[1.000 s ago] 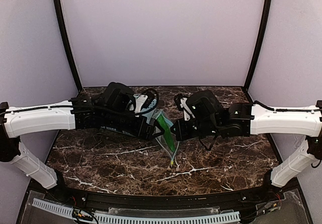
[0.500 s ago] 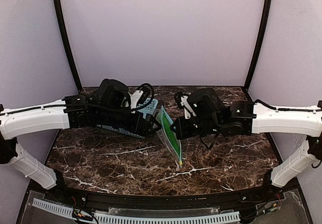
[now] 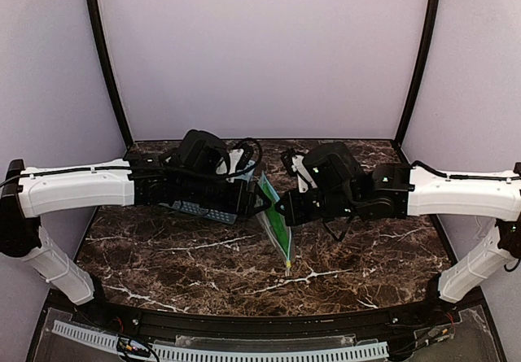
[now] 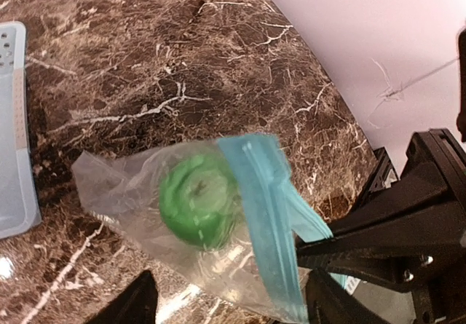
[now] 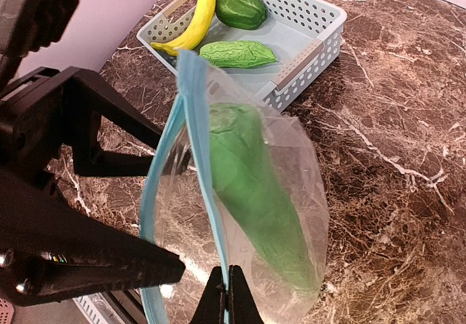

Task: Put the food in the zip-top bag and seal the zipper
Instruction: Adjust the fake vegetable in the zipper food storage bag.

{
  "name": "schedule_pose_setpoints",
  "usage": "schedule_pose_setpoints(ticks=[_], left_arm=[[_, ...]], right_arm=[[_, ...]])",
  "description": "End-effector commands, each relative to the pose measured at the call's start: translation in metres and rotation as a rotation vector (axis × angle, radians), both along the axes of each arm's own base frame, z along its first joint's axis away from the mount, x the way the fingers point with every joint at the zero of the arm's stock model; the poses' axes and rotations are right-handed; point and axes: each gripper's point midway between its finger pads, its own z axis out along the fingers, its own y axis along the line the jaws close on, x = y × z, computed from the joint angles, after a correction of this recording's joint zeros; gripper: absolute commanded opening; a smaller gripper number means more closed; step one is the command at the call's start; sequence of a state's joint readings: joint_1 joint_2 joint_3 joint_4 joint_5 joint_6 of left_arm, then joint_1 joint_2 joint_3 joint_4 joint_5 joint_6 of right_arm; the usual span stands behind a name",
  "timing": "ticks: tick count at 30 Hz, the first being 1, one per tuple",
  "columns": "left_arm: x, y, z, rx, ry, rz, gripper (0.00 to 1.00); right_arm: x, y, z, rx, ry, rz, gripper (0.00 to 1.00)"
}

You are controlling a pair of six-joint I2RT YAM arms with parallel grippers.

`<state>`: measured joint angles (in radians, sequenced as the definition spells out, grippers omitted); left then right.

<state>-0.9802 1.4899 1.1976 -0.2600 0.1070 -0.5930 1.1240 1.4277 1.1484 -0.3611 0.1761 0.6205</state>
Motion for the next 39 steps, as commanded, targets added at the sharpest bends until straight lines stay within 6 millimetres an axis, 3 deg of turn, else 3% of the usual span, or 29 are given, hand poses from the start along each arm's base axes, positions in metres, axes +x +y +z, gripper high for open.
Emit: schedule_pose_setpoints(ticks=[1,8,9,12,16,20,26,39], left_arm=[[0.006,-0.001,0.005,-0.004,0.008,0.042,0.53],[0.005,-0.008,0.003,-0.023,0.013,0.016,0.19],[0.004,-0.009,0.002,-0.023,0.015,0.011,0.13],[0.003,-0.011,0.001,-0.026,0.011,-0.005,0.02],[0.001,-0.016,0.002,-0.032,0.001,-0.034,0.01],[0.001,-0.018,0.004,-0.032,-0.005,-0.049,0.01],[0.002,-0.016,0.006,-0.029,-0.018,-0.049,0.01],[0.000,-0.017,0.013,-0.052,-0.044,-0.068,0.01]], right_arm=[[0.000,0.007,0.010,0.021,-0.022,0.017,0.00],[0.006,0.002,0.004,-0.016,-0.034,-0.019,0.00],[0.009,-0.001,0.003,-0.030,-0.036,-0.037,0.02],[0.017,-0.003,0.001,-0.067,-0.051,-0.077,0.20],[0.026,-0.001,0.000,-0.095,-0.073,-0.111,0.45],[0.039,-0.001,-0.006,-0.133,-0.073,-0.168,0.57],[0.056,-0.010,-0.023,-0.199,-0.056,-0.257,0.62],[0.070,-0.028,-0.069,-0.274,0.041,-0.301,0.73]])
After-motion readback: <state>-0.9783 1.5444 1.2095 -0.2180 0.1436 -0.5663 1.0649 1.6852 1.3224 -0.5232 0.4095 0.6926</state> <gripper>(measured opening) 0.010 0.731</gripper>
